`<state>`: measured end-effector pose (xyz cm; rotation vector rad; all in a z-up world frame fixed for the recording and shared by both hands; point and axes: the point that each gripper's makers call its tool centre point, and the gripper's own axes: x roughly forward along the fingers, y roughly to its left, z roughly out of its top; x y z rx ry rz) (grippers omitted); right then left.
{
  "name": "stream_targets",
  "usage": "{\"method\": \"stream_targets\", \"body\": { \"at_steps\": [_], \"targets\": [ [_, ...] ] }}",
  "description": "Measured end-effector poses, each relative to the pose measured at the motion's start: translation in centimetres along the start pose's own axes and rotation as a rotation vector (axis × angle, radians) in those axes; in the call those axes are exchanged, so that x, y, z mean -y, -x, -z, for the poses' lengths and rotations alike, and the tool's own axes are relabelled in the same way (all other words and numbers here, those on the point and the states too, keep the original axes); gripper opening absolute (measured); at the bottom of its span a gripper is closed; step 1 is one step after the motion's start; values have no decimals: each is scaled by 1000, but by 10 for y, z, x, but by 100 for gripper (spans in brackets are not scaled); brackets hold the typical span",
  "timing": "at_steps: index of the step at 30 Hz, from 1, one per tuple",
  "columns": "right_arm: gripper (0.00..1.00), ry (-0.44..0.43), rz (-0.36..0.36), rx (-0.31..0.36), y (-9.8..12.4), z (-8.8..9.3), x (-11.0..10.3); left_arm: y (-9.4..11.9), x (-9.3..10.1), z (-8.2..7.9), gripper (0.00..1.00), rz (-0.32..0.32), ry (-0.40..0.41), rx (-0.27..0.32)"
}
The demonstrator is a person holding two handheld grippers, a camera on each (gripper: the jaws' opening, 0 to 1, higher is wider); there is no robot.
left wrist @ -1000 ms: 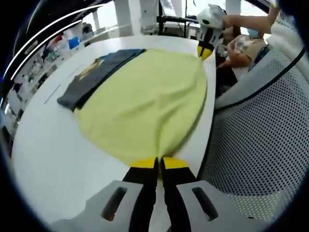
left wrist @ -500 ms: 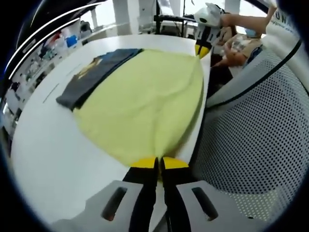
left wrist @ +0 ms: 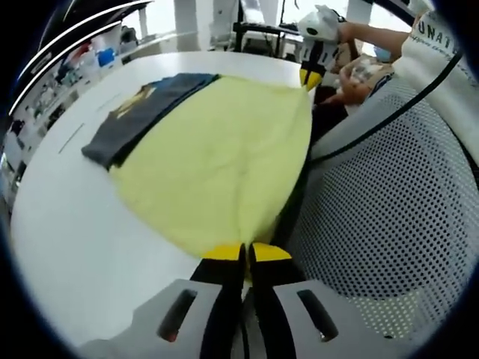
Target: Fold the garment on the visible template until the final outline fits inside the template.
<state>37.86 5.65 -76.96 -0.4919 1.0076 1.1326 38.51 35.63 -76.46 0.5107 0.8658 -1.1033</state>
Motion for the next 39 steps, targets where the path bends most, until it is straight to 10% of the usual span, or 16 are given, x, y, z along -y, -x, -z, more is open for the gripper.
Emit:
{"method": "stream_targets", "body": {
  "at_steps": [39],
  "targets": [
    [0,56,-61,32,61,-34,-17,57,12,-26,0,149,-9,20]
  ]
}}
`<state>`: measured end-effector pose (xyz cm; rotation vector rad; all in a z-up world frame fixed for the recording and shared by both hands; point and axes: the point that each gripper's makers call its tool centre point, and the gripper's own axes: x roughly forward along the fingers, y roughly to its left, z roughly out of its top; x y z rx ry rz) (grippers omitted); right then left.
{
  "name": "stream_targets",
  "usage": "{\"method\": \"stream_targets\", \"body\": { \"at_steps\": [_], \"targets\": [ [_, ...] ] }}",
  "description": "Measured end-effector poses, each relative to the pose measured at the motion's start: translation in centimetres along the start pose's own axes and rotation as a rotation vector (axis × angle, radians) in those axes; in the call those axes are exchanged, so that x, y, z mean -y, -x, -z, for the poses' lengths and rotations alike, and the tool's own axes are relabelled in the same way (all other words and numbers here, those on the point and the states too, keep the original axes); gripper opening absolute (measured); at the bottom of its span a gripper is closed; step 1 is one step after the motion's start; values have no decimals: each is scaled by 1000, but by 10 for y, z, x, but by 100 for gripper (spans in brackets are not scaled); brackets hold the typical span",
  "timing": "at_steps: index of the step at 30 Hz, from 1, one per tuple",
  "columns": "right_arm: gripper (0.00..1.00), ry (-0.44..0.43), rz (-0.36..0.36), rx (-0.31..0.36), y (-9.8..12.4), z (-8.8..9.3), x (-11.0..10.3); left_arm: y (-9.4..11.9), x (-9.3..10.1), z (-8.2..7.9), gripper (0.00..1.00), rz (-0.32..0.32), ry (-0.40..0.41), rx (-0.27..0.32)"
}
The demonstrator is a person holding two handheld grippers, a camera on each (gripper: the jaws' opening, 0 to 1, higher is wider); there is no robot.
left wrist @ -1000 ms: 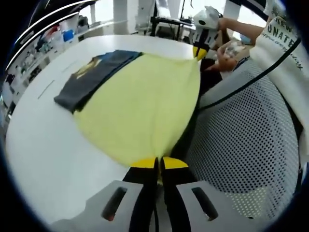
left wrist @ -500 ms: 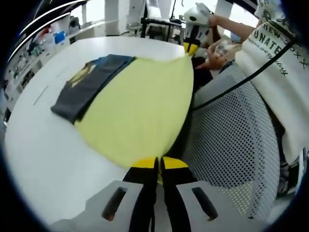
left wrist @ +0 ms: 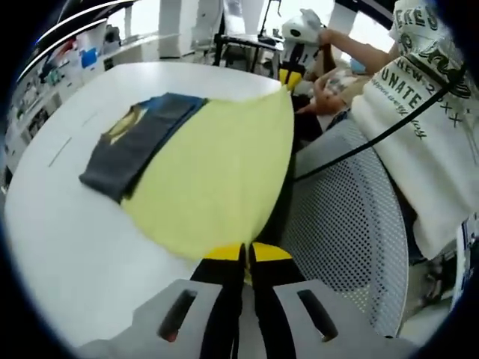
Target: Fold the garment on the visible template until the final outline fits inside the template.
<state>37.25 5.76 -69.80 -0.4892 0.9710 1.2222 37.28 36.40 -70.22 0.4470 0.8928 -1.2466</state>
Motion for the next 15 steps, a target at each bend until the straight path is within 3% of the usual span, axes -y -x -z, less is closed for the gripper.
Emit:
{"method": "stream_targets", "body": {
  "at_steps": [5,15],
  "targets": [
    [0,5,-8,-14,2,-1,-2,5,0,-5,0,2,-5,2],
    [0,27,20,21,9,-12,10,6,-7,-17,0,-23,-3,13]
  ]
}}
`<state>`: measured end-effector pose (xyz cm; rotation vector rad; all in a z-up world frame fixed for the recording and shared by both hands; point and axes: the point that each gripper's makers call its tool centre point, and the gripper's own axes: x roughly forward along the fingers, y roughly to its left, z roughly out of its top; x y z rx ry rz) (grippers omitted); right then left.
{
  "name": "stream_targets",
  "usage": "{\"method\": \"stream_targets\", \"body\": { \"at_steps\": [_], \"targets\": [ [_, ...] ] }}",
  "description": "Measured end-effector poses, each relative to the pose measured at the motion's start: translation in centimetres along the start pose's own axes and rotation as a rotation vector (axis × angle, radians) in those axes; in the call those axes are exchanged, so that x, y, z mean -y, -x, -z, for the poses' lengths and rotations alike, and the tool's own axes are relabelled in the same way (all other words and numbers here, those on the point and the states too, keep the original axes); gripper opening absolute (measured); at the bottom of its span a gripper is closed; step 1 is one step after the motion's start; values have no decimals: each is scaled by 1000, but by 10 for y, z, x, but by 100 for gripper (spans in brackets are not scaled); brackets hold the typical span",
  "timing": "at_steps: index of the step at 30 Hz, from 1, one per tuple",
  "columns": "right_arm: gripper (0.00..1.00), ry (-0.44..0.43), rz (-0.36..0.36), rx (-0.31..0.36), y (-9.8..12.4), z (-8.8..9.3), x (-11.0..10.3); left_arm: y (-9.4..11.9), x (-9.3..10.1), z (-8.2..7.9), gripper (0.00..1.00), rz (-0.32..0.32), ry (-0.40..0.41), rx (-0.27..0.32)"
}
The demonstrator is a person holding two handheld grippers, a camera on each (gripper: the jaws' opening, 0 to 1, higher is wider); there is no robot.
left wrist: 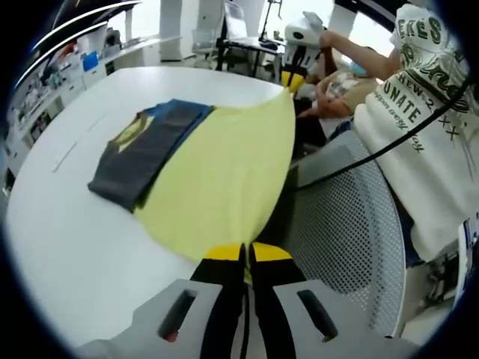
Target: Fold the garment on the visible template until the final outline fits inside the template.
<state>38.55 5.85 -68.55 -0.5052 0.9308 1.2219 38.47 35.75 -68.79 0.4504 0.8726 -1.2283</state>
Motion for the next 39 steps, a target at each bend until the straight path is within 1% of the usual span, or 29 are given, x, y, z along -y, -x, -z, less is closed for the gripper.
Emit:
{"method": "stream_targets", "body": {
  "at_steps": [5,9,13,16,25,32,37,39],
  "targets": [
    [0,9,22,18,3,-5,11,5,-7,-11,0,-20,14,32],
    [0,20,43,24,6,-11,20,6,-16,-19,0,-32,19,35],
    [0,29,71,26,8,-15,31,8,-27,-25,0,-42,19,51],
    [0,30,87,50,10,-20,40,9,-38,-28,0,-57,20,55],
    [0,49,141,71,15,-30,65,11,-57,-42,0,-93,-11,69],
    [0,70,215,89,18,-42,88,12,-82,-53,0,-175,-42,71],
    [0,80,268,99,22,-49,105,18,-103,-65,0,-243,-35,107],
    [0,79,292,109,24,-52,113,20,-109,-70,0,-260,-37,118]
  ]
}}
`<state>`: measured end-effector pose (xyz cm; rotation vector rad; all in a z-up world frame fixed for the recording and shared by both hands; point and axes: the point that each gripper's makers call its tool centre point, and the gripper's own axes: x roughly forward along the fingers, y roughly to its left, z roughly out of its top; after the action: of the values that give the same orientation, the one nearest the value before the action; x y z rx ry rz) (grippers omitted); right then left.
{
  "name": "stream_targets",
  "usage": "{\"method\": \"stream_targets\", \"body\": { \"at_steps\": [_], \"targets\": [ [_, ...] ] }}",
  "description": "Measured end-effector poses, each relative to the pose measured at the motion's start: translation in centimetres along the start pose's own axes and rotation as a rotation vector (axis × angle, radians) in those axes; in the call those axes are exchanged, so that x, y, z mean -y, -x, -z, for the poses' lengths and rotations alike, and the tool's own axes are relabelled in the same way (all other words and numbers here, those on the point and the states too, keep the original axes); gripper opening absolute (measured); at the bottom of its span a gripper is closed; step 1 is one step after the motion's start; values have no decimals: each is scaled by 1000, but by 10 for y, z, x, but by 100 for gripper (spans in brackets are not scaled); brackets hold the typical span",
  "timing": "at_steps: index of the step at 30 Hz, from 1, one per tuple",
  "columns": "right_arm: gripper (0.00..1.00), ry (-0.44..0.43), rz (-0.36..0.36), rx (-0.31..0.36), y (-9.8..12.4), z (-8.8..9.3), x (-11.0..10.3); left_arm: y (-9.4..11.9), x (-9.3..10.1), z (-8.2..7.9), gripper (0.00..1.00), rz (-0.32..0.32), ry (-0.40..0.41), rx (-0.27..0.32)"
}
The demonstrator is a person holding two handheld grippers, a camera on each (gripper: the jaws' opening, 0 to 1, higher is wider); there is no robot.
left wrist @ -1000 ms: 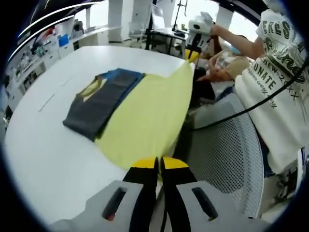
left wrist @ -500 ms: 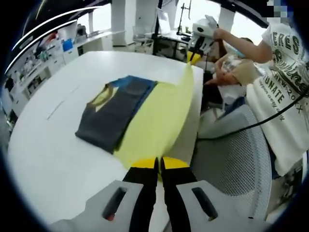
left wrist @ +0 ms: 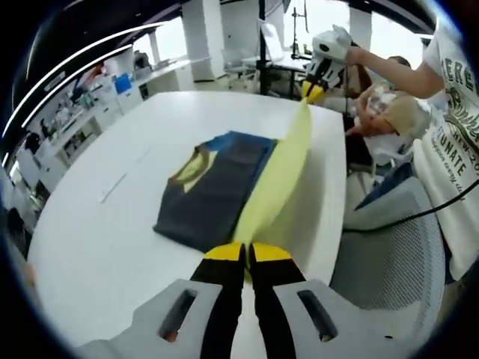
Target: Fold the garment on the visible template until the final outline fits inside the template.
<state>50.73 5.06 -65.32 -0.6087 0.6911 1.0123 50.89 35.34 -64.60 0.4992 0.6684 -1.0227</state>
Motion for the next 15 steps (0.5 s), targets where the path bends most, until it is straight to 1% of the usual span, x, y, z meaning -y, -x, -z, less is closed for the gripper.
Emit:
{"method": "stream_targets", "body": {
  "at_steps": [4,11,12,13,14,15],
  "targets": [
    [0,8,39,4,-1,-4,11,-1,-13,-11,0,-44,-13,27],
    [0,4,83,5,-4,-10,28,-4,-31,-22,0,-90,-28,39],
    [0,3,85,3,-4,-10,29,-5,-34,-23,0,-97,-36,35],
    [0,3,86,3,-5,-11,30,-4,-38,-22,0,-107,-52,15],
    [0,5,90,8,-6,-14,31,-4,-45,-24,0,-135,-89,-2],
    [0,2,103,10,-7,-16,34,-4,-47,-26,0,-139,-93,-4]
  ]
}}
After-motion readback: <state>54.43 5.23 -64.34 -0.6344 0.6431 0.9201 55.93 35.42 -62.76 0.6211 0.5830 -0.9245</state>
